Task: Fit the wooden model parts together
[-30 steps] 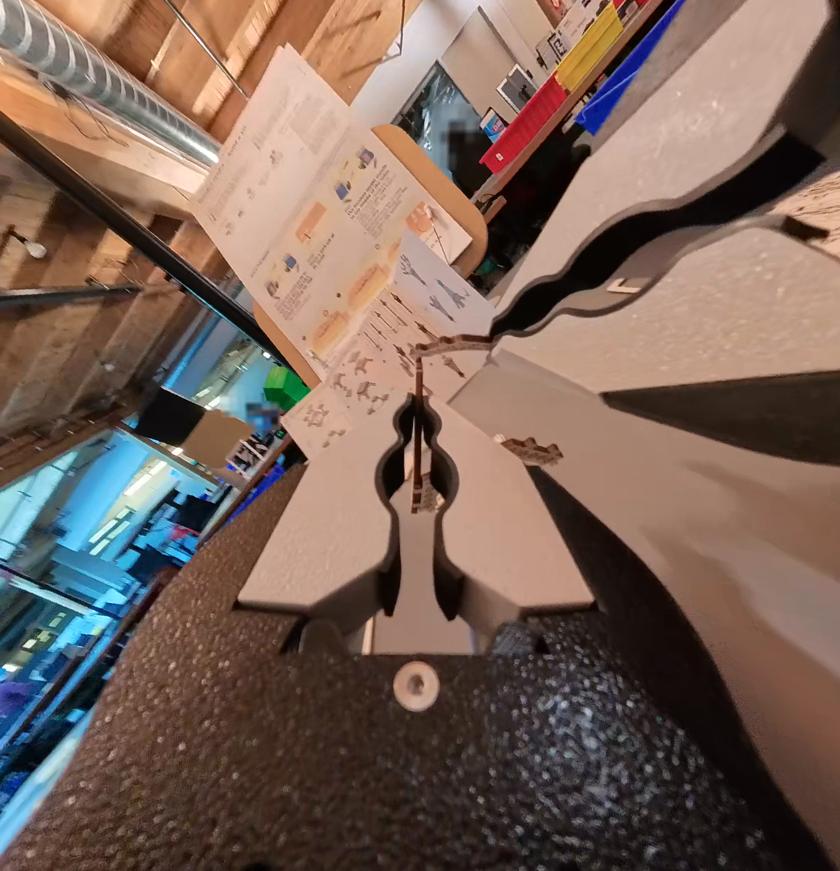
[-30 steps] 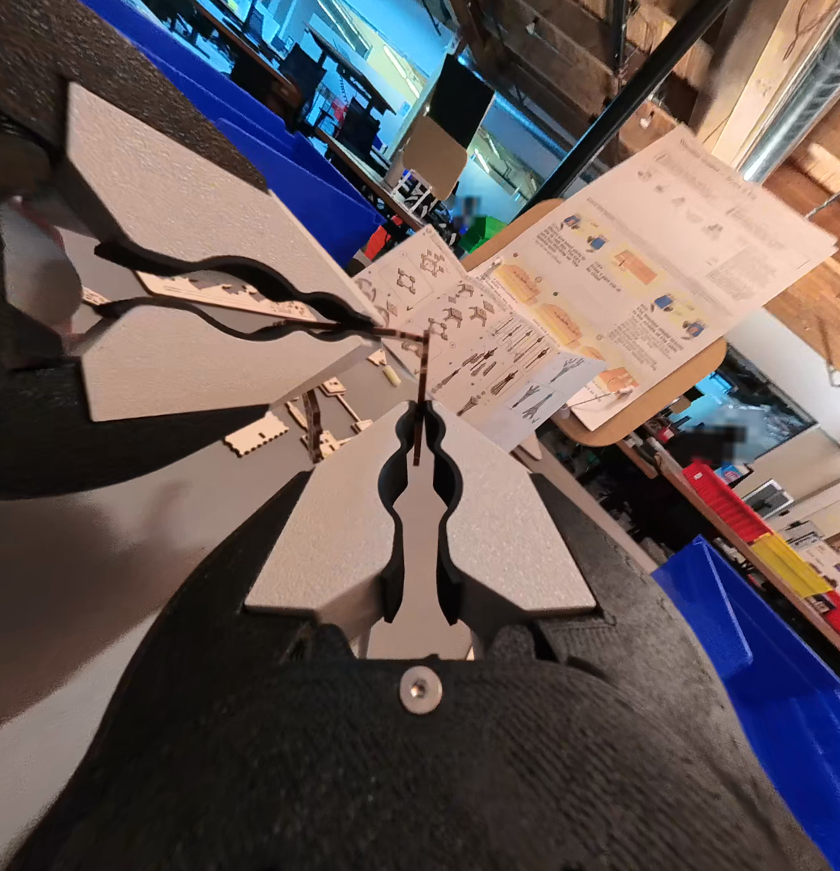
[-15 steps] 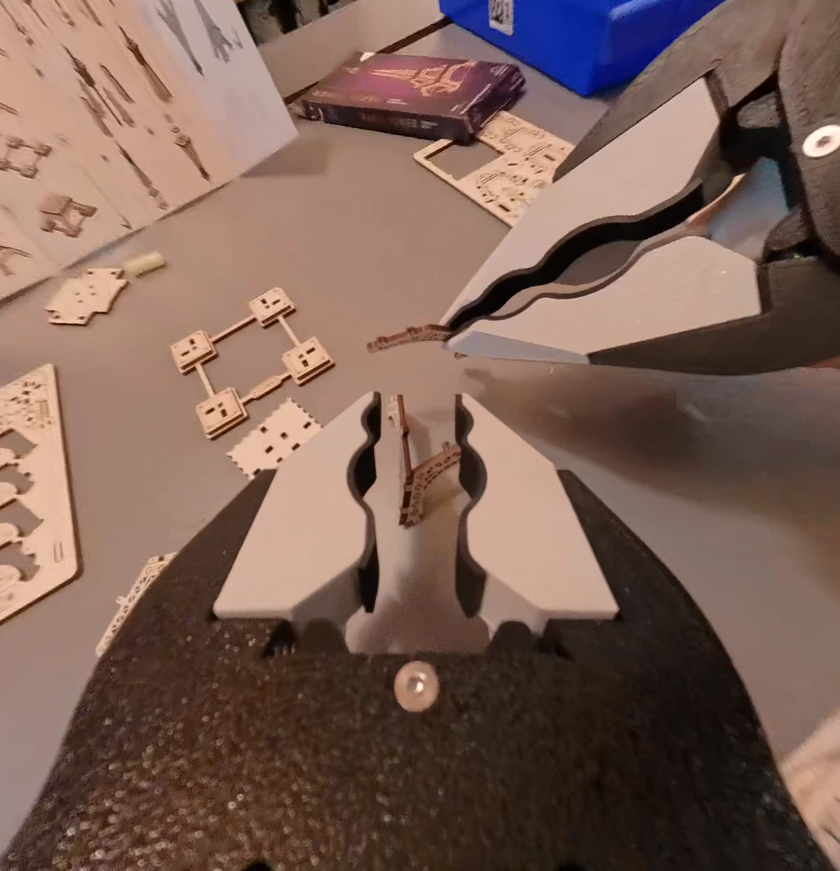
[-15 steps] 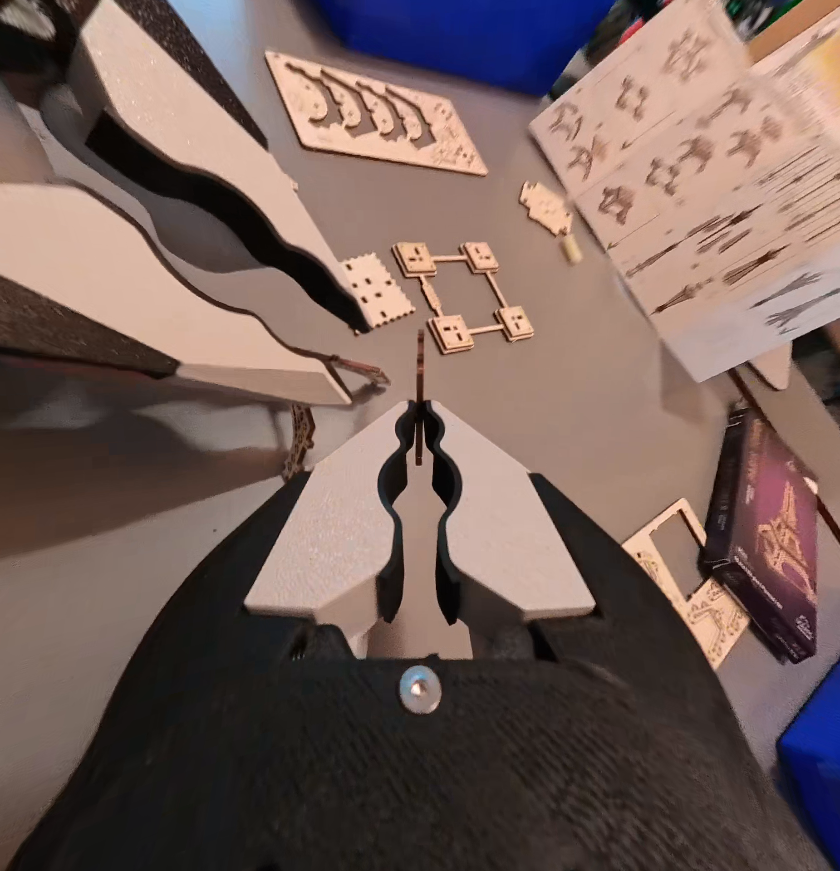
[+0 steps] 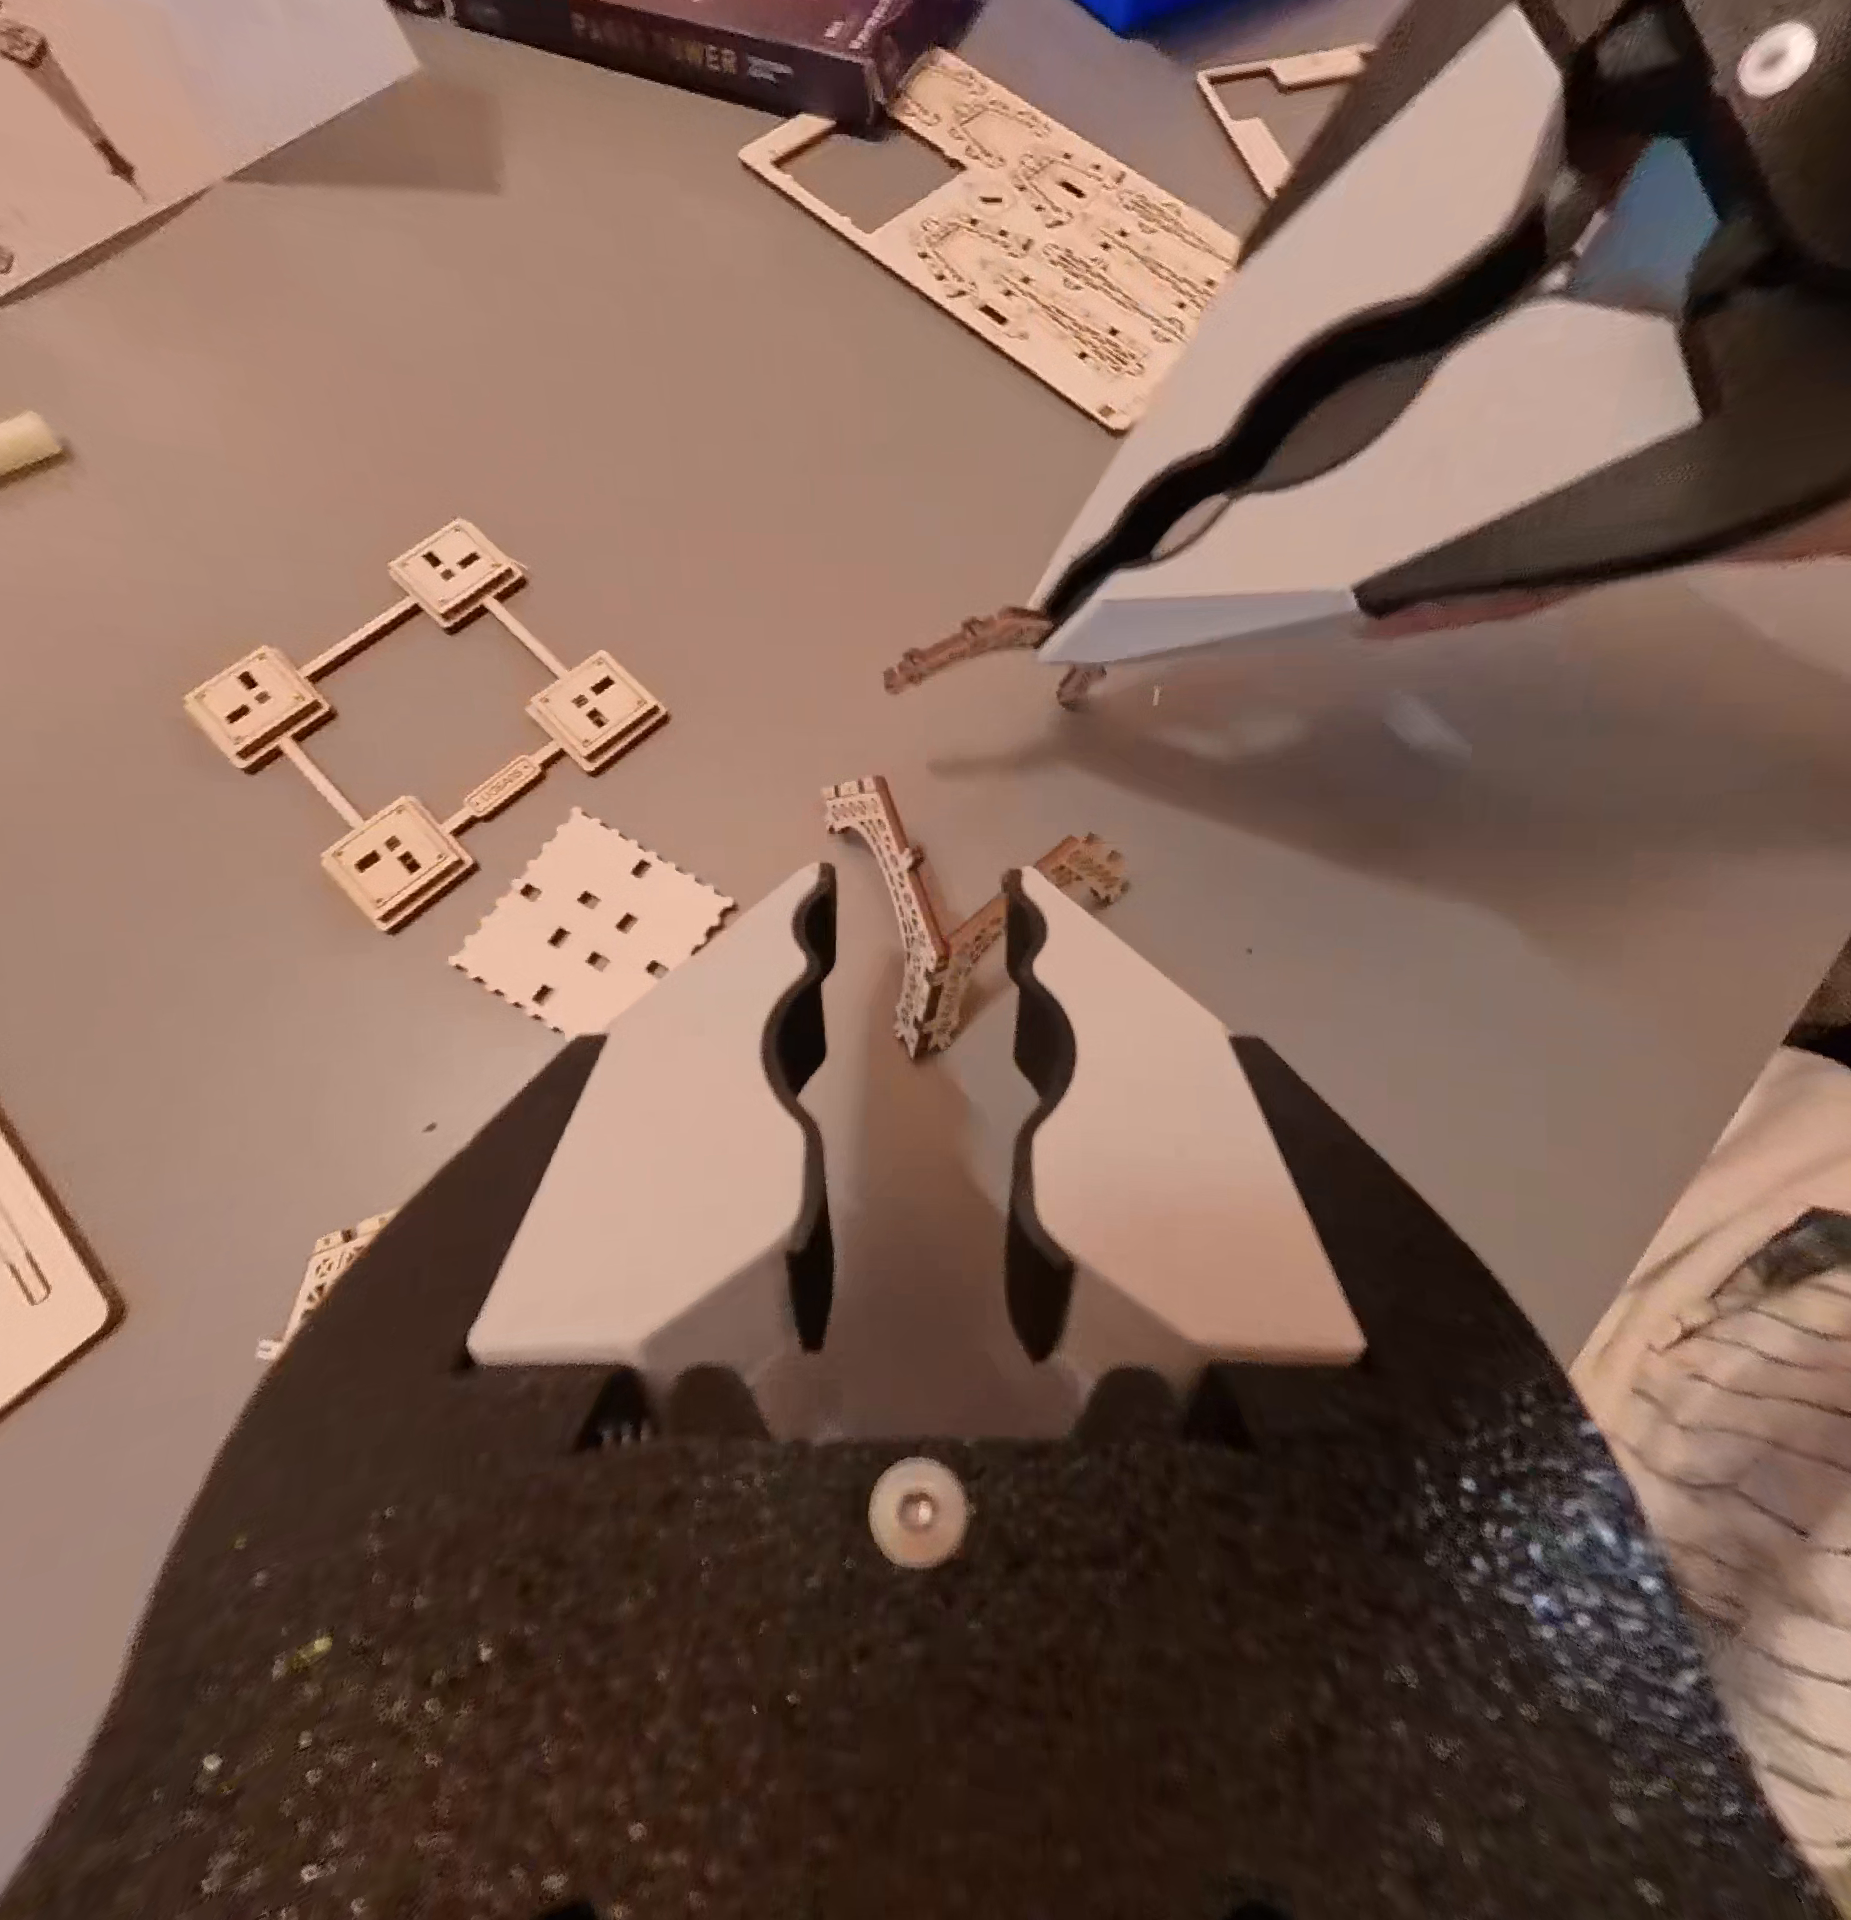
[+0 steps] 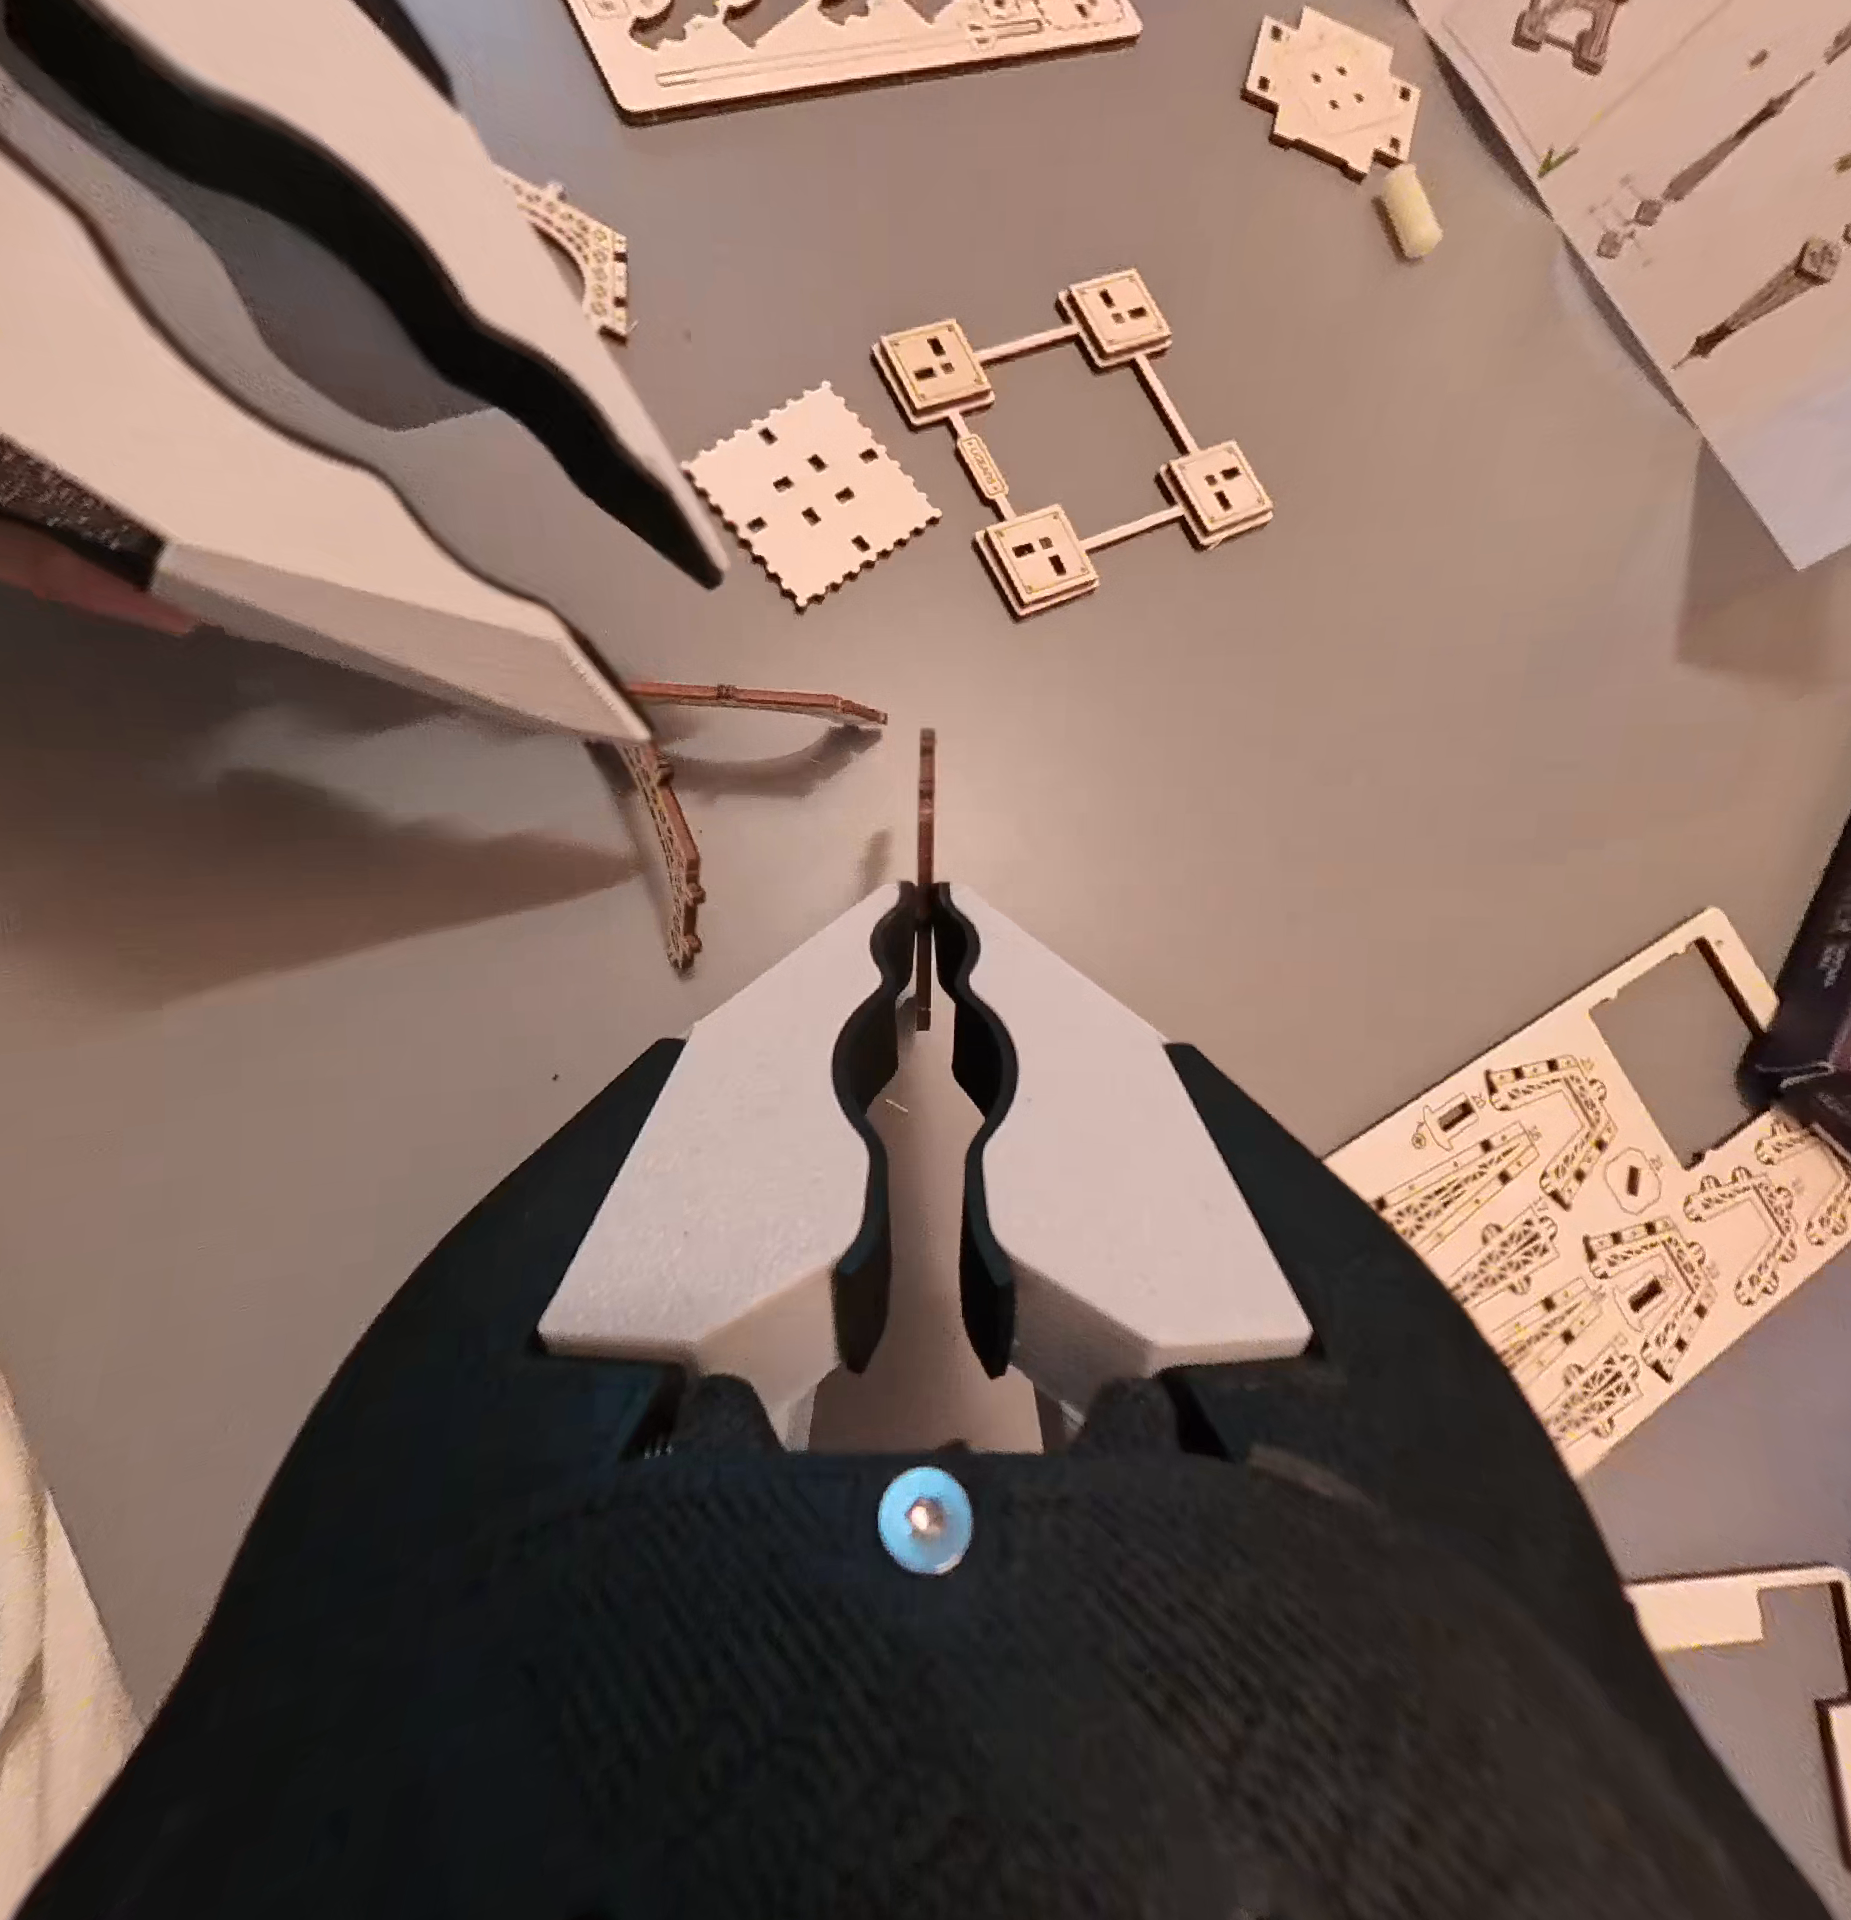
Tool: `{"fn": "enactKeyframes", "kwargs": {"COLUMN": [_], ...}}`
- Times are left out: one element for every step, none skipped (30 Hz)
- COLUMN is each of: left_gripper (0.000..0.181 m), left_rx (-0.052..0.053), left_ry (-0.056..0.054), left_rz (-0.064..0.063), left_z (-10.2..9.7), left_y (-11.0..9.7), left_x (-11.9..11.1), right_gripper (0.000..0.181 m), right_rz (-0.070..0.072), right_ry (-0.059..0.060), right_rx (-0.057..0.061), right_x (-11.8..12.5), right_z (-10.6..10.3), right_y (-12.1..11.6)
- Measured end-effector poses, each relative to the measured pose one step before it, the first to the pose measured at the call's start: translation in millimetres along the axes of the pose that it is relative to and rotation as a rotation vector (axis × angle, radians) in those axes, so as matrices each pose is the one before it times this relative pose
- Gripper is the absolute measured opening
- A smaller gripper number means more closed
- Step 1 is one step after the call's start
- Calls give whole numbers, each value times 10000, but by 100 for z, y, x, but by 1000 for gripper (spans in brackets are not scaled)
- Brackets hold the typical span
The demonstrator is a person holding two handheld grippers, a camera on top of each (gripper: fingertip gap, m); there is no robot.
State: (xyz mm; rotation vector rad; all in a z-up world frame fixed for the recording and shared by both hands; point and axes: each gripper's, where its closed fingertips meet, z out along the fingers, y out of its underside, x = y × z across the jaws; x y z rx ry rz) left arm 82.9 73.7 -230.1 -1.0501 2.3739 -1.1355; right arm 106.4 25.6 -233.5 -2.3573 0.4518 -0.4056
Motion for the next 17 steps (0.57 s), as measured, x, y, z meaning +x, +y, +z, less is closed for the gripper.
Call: {"fn": "enactKeyframes", "kwargs": {"left_gripper": [31,31,31,32,34,35,34,33,33,33,33,33,33,33,32,32,32], "left_rx": [-77,-157,-220,-224,-162,-29,102,130,73,31,30,40,25,24,32,3,-31], "left_ry": [75,37,-28,-54,-20,-14,31,100,120,88,36,29,64,72,82,127,137], "left_rz": [225,297,295,225,162,74,6,-50,-107,-125,-107,-69,-44,-52,-70,-61,-38], "left_z": [58,86,96,84,45,-10,-44,-59,-67,-51,-52,-33,0,30,82,125,154], "left_y": [221,334,428,390,271,67,-124,-180,-100,-59,-48,-66,-34,-63,-77,-42,26], "left_x": [203,154,51,-17,-6,-13,-10,20,-25,-136,-227,-228,-148,-105,-45,56,127], "right_gripper": [0,0,0,0,0,0,0,0,0,0,0,1,1,1,1,1,1], "right_rz": [40,1,-19,-67,-134,-137,-77,30,19,-47,-57,-62,-75,-61,-41,-35,-55], "right_ry": [59,2,7,36,16,-46,-194,-151,-73,-94,-231,-221,-78,-32,-50,-23,27], "right_rx": [-46,-13,-38,-47,-104,-94,-74,-11,-53,-171,-283,-258,-157,-207,-232,-157,-106], "right_x": [128,-18,-54,-31,-56,-127,-260,-97,65,35,-203,-214,-49,6,13,39,78], "right_z": [1,27,76,74,65,82,135,195,198,222,222,206,202,205,232,183,98], "right_y": [105,-39,-73,-125,-79,-121,-168,-244,-182,10,148,76,-74,34,86,-7,-57]}}
